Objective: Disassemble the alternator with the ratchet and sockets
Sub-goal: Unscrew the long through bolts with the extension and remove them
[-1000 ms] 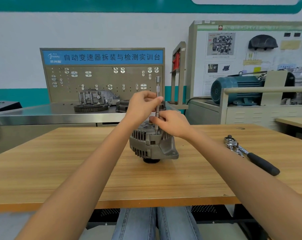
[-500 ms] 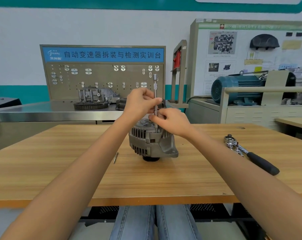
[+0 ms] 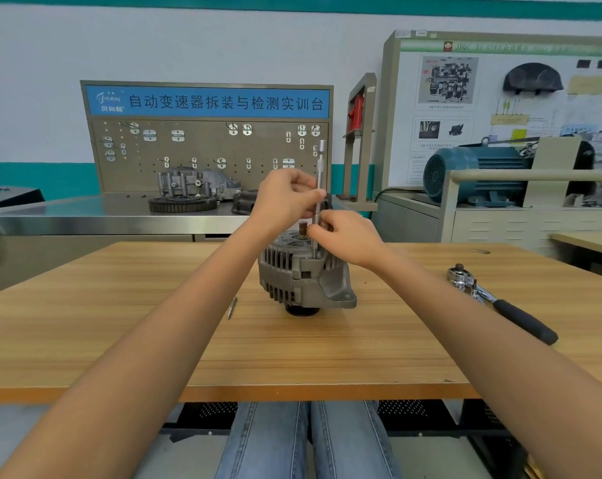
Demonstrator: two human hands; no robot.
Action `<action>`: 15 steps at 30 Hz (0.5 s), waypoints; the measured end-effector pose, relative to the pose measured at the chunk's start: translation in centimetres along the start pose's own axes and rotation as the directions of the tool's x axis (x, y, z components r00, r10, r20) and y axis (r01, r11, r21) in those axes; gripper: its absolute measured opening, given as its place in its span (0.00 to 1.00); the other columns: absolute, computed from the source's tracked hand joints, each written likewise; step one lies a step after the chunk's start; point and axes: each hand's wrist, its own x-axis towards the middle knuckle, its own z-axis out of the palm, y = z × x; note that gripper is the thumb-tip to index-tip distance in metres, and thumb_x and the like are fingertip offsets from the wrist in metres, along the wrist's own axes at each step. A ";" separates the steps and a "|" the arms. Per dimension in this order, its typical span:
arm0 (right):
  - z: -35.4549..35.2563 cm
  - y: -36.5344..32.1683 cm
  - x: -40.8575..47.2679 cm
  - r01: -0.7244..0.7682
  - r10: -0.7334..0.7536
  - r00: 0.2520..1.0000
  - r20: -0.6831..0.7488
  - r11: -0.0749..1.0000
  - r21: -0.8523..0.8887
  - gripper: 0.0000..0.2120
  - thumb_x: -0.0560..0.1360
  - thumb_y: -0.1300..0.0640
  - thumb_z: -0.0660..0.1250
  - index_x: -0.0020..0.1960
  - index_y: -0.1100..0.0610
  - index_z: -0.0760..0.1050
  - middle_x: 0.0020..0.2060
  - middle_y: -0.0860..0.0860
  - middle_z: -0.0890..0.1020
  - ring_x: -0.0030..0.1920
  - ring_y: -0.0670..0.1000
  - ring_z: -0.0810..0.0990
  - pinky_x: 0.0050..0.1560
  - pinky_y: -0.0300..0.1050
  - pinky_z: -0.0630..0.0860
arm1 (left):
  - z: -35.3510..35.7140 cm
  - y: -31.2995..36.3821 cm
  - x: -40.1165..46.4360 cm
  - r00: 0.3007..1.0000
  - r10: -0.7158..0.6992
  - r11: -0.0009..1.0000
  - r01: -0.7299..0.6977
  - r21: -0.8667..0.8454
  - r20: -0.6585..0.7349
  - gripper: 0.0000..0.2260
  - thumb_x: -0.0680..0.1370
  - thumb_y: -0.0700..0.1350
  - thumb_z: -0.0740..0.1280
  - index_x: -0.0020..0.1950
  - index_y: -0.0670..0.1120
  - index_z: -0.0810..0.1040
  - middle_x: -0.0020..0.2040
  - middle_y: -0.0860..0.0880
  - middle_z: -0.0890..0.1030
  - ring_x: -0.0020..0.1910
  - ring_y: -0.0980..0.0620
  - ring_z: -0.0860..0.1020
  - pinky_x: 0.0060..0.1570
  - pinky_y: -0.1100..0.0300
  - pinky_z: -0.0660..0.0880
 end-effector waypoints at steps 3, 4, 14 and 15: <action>0.0 0.0 0.1 -0.004 0.004 1.000 -0.007 1.000 0.024 0.21 0.77 0.43 0.59 0.29 0.51 0.63 0.22 0.44 0.67 0.25 0.43 0.66 0.30 0.40 0.63 | 0.1 -0.2 0.1 1.000 0.005 1.000 -0.004 0.009 -0.027 0.07 0.76 0.40 0.71 0.50 0.42 0.75 0.40 0.48 0.78 0.39 0.52 0.79 0.42 0.59 0.81; 0.0 0.0 0.1 -0.002 0.002 1.000 -0.004 1.000 0.029 0.22 0.77 0.42 0.59 0.28 0.51 0.63 0.22 0.45 0.67 0.24 0.43 0.66 0.30 0.40 0.63 | 0.1 -0.3 0.1 0.999 0.006 1.000 -0.005 0.013 -0.037 0.07 0.76 0.40 0.71 0.49 0.43 0.75 0.40 0.48 0.78 0.39 0.51 0.79 0.43 0.59 0.80; -0.1 -0.3 -0.1 -0.018 0.018 1.000 0.001 1.000 0.006 0.18 0.75 0.48 0.61 0.28 0.49 0.62 0.22 0.44 0.66 0.26 0.43 0.66 0.30 0.41 0.62 | 0.6 -0.7 -0.5 1.000 -0.001 0.996 0.002 -0.084 0.012 0.03 0.78 0.40 0.68 0.51 0.42 0.78 0.44 0.46 0.81 0.48 0.46 0.82 0.55 0.47 0.79; -0.1 -0.3 -0.1 -0.014 0.014 1.000 0.002 1.000 -0.004 0.18 0.75 0.48 0.60 0.28 0.49 0.63 0.22 0.44 0.67 0.26 0.43 0.66 0.30 0.41 0.62 | 0.6 -0.8 -0.5 1.000 -0.013 0.993 0.014 -0.116 0.012 0.04 0.78 0.38 0.67 0.52 0.40 0.79 0.44 0.45 0.82 0.46 0.47 0.82 0.54 0.46 0.79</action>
